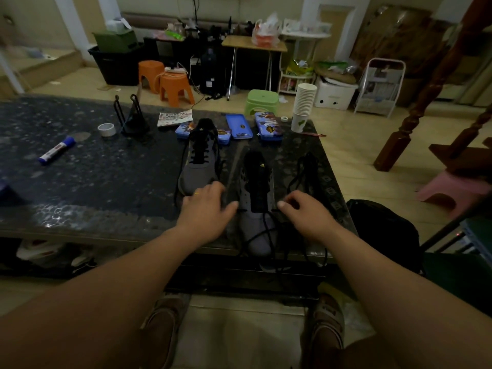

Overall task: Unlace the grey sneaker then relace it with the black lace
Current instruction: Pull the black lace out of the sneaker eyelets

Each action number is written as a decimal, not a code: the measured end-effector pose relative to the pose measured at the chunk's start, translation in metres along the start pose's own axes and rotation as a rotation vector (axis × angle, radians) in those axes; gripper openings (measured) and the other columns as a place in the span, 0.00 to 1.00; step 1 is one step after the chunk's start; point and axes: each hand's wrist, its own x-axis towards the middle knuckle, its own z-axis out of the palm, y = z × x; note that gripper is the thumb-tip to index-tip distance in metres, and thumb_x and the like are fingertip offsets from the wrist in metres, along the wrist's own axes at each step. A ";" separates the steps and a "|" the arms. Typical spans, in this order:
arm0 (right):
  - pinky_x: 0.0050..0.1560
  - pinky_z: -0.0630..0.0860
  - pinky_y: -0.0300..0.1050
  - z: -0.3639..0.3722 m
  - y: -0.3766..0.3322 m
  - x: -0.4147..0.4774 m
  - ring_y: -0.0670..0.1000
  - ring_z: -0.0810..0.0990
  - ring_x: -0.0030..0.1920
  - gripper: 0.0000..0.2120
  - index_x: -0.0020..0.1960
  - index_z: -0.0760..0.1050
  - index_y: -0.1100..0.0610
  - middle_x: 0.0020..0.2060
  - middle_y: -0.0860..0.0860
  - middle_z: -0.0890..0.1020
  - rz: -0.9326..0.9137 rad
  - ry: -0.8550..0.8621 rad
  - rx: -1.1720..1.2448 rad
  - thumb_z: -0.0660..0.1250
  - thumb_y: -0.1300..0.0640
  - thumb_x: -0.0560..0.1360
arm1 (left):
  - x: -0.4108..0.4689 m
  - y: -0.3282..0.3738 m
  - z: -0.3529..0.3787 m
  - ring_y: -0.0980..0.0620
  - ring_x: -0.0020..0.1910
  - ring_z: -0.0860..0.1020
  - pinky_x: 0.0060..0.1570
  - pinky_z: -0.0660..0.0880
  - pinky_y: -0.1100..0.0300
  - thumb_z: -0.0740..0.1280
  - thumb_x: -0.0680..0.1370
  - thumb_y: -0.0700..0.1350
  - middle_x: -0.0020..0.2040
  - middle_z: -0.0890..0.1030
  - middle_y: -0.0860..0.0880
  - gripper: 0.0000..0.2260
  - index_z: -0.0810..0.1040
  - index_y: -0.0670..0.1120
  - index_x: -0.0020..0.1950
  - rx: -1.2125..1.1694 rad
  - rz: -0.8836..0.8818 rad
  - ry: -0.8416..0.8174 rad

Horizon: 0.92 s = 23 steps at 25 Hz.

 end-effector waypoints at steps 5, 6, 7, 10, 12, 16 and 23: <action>0.39 0.71 0.43 0.002 -0.019 0.005 0.49 0.78 0.41 0.14 0.46 0.77 0.57 0.39 0.49 0.79 -0.101 -0.148 -0.019 0.67 0.47 0.82 | 0.006 0.022 0.012 0.46 0.47 0.77 0.51 0.71 0.47 0.61 0.85 0.57 0.42 0.77 0.50 0.14 0.70 0.52 0.43 -0.168 0.078 -0.292; 0.38 0.71 0.43 0.002 -0.016 0.004 0.48 0.77 0.39 0.14 0.46 0.77 0.58 0.38 0.50 0.79 -0.068 -0.146 0.015 0.67 0.48 0.82 | 0.006 0.018 0.016 0.45 0.45 0.77 0.49 0.74 0.47 0.62 0.85 0.54 0.41 0.77 0.49 0.15 0.70 0.50 0.41 -0.276 0.054 -0.287; 0.38 0.72 0.44 0.001 -0.011 0.005 0.48 0.77 0.39 0.13 0.45 0.77 0.58 0.38 0.50 0.79 -0.019 -0.132 0.055 0.66 0.49 0.83 | 0.006 0.016 0.017 0.44 0.43 0.79 0.48 0.77 0.46 0.62 0.85 0.51 0.41 0.78 0.47 0.15 0.69 0.48 0.40 -0.394 0.002 -0.251; 0.52 0.82 0.56 0.001 0.002 0.007 0.54 0.84 0.46 0.14 0.44 0.77 0.62 0.43 0.55 0.84 0.188 -0.085 0.313 0.64 0.52 0.81 | 0.006 -0.001 0.017 0.40 0.42 0.83 0.46 0.82 0.43 0.62 0.84 0.46 0.44 0.84 0.41 0.14 0.69 0.47 0.39 -0.687 -0.295 -0.070; 0.54 0.81 0.62 0.002 0.002 0.007 0.57 0.84 0.48 0.16 0.46 0.78 0.60 0.45 0.57 0.85 0.229 -0.059 0.349 0.63 0.47 0.78 | 0.006 -0.008 0.016 0.41 0.44 0.83 0.46 0.81 0.45 0.64 0.80 0.54 0.44 0.83 0.44 0.11 0.70 0.49 0.42 -0.584 -0.304 -0.038; 0.43 0.74 0.48 0.001 -0.015 0.005 0.51 0.80 0.45 0.16 0.51 0.76 0.55 0.43 0.52 0.81 0.030 -0.100 0.097 0.66 0.41 0.81 | 0.006 0.013 0.017 0.49 0.52 0.78 0.57 0.73 0.47 0.64 0.78 0.67 0.53 0.79 0.54 0.19 0.69 0.54 0.57 -0.233 -0.114 -0.201; 0.42 0.71 0.45 0.001 -0.020 0.006 0.50 0.77 0.41 0.14 0.41 0.75 0.54 0.37 0.50 0.79 -0.048 -0.170 0.038 0.67 0.48 0.82 | 0.012 0.019 0.019 0.49 0.38 0.76 0.42 0.71 0.51 0.64 0.84 0.55 0.35 0.75 0.51 0.17 0.69 0.49 0.38 -0.276 -0.003 -0.302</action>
